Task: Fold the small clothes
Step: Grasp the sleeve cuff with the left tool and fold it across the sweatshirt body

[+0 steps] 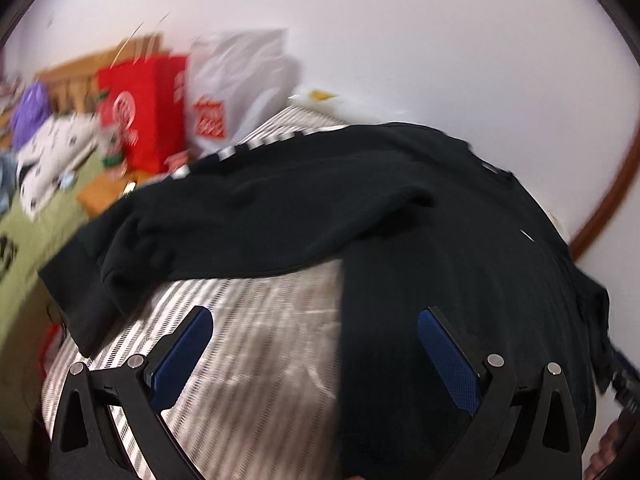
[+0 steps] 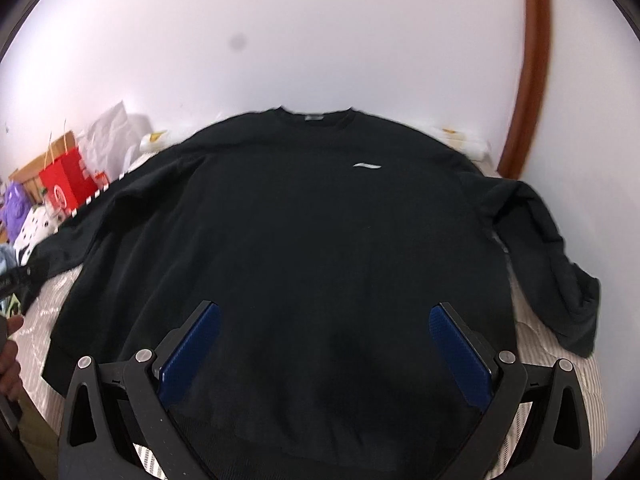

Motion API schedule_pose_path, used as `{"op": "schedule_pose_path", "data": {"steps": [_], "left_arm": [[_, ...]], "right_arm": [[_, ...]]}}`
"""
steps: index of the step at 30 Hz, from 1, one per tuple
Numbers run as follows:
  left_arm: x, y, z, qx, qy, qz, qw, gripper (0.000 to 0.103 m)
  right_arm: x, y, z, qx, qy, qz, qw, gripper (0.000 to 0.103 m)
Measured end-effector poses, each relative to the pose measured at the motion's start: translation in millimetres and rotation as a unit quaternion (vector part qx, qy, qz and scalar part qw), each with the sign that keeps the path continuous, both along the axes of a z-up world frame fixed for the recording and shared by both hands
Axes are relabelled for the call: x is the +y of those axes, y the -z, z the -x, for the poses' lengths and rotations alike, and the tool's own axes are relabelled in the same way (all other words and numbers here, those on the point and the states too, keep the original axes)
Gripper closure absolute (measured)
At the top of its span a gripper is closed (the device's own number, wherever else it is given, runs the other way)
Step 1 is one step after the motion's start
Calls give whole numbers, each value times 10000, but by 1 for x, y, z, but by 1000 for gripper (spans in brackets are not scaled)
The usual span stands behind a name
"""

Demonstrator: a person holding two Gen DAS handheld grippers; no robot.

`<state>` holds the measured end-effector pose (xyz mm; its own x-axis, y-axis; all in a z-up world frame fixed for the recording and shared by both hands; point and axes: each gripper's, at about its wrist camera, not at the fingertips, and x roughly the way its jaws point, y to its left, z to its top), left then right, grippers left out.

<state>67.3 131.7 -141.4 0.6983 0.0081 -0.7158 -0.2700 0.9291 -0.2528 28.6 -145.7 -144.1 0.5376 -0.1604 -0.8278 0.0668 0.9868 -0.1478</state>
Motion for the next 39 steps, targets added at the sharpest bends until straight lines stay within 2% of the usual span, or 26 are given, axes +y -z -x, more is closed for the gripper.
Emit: {"op": "schedule_pose_path", "data": {"steps": [3, 6, 8, 14, 20, 21, 22, 24, 26, 32, 36, 39], "left_arm": [[27, 20, -6, 118, -420, 331, 9985, 2], [49, 37, -15, 214, -761, 796, 9937, 10], [53, 34, -17, 44, -868, 743, 9934, 11], [65, 34, -42, 28, -1176, 807, 9898, 16], [61, 37, -72, 322, -1587, -230, 9865, 46], [62, 37, -76, 360, -1610, -338, 9857, 57], [61, 36, -80, 380, -1610, -443, 9852, 74], [61, 31, -88, 384, -1528, -425, 9866, 88], [57, 19, -94, 296, -1523, -581, 9862, 91], [24, -32, -125, -120, -1103, -1188, 9867, 93], [-22, -63, -152, -439, -682, -1573, 9842, 93], [-56, -74, -174, -490, -384, -1713, 9833, 93]], "right_arm": [[7, 9, -7, 82, -233, -93, 9997, 4], [8, 15, -14, 111, -365, -322, 9988, 6], [8, 18, -19, 131, -390, -312, 9987, 7], [-10, 27, -32, 176, -311, -350, 9987, 7], [-48, 33, -55, 161, 13, -338, 9993, 6], [-54, 33, -59, 143, 64, -369, 9992, 6], [-60, 32, -65, 117, 126, -400, 9991, 6], [-73, 29, -82, 42, 217, -475, 9986, 6], [-82, 23, -97, -38, 241, -501, 9984, 6], [-105, 12, -139, -305, 387, -476, 9977, 6], [-125, 21, -144, -456, 480, -583, 9961, 6], [-142, 36, -141, -448, 728, -570, 9947, 6]]}}
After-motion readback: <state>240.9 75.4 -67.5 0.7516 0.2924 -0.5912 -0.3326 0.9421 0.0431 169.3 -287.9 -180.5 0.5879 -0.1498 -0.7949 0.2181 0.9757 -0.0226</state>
